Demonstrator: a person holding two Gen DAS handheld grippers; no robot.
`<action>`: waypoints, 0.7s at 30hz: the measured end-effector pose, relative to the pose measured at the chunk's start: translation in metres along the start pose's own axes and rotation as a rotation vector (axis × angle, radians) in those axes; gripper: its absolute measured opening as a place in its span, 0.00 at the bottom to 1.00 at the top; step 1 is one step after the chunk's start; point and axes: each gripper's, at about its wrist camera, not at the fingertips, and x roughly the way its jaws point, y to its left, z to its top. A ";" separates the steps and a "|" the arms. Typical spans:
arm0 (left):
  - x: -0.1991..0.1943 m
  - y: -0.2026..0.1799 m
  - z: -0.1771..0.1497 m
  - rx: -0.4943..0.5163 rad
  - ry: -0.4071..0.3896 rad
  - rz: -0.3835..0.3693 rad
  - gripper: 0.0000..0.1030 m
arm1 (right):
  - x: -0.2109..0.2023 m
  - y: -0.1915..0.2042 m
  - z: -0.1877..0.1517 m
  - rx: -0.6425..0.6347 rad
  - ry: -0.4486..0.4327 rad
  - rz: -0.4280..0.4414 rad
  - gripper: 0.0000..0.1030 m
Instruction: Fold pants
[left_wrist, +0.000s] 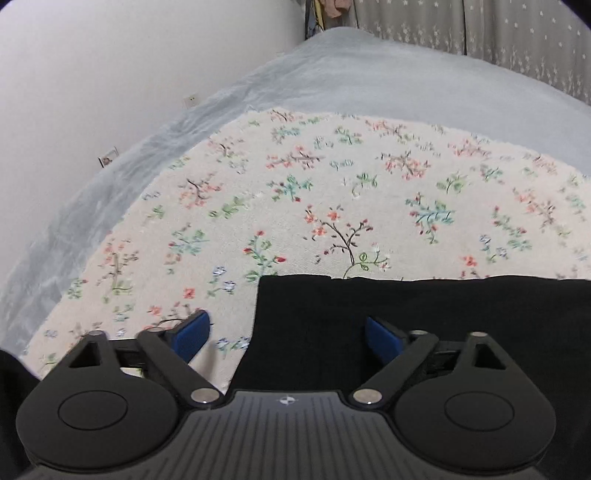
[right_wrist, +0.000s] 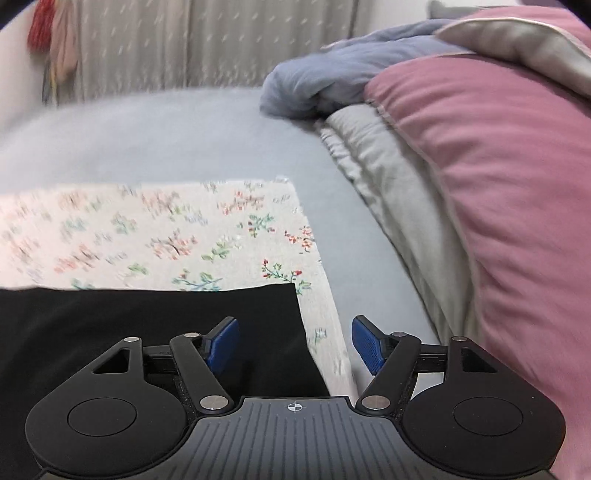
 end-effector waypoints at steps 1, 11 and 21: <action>0.006 0.000 -0.002 -0.011 0.008 -0.010 0.86 | 0.010 0.003 0.003 -0.017 0.019 -0.002 0.67; -0.011 -0.019 -0.005 0.002 -0.112 -0.049 0.19 | 0.054 0.016 0.003 -0.105 0.015 0.062 0.06; -0.041 -0.033 0.032 -0.097 -0.279 -0.063 0.18 | 0.007 0.017 0.048 -0.102 -0.264 -0.209 0.01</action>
